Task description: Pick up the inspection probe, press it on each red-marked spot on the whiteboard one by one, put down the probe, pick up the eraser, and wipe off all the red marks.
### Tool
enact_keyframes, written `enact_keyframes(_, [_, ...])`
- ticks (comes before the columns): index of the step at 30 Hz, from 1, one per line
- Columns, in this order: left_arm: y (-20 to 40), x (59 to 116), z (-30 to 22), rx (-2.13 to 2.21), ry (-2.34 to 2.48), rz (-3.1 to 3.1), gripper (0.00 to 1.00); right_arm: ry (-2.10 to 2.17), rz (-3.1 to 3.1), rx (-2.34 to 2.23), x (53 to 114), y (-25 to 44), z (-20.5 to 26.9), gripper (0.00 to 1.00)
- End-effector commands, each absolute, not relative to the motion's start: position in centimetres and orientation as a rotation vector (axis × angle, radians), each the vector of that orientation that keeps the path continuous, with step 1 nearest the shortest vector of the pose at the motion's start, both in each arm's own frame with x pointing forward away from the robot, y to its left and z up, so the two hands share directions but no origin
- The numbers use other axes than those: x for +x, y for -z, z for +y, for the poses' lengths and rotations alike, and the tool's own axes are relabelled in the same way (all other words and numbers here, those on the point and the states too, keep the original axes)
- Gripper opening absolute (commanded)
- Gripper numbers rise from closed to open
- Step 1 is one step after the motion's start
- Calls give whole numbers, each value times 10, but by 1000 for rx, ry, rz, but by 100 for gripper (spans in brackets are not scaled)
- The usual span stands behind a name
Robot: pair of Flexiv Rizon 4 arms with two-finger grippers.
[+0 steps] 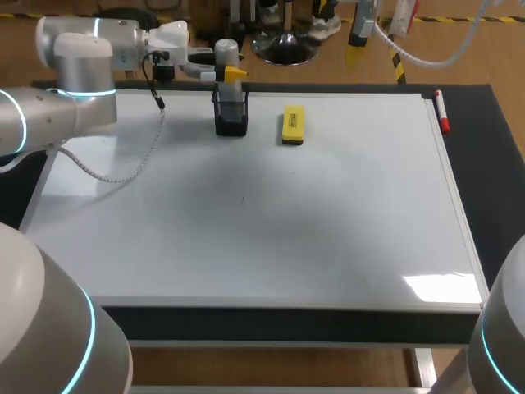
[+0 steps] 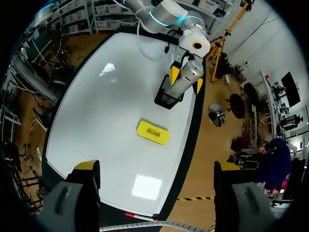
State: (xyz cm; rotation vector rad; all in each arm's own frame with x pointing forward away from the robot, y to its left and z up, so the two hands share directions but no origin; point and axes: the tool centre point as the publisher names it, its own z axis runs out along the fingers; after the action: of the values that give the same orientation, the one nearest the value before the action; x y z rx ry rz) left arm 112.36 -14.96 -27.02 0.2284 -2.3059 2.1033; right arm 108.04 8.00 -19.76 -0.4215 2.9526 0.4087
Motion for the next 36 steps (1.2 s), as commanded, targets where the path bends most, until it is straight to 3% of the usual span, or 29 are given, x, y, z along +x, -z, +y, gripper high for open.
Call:
enact_keyframes(1, [272, 1126, -150, 220, -2103, -2300, 0, -404, 2954, -424, 1080, 197, 79, 100])
enact_keyframes(16, [280, 1125, -151, 221, -2087, -2293, 3, -404, 2954, -424, 1080, 197, 79, 100])
enact_keyframes(17, [280, 1125, -151, 220, -2087, -2293, 22, -404, 2954, -424, 1080, 197, 79, 100])
enact_keyframes(20, [279, 1123, -151, 221, -2087, -2302, 45, -404, 2954, -424, 1080, 197, 79, 100])
enact_keyframes(21, [278, 1123, -150, 221, -2087, -2304, 84, -404, 2954, -424, 1080, 197, 79, 100])
enact_keyframes(22, [278, 1123, -150, 221, -2089, -2305, 100, -404, 2954, -424, 1080, 197, 79, 100])
enact_keyframes(36, [264, 1118, -138, 217, -2112, -2332, 100, -404, 2954, -424, 1080, 197, 79, 100])
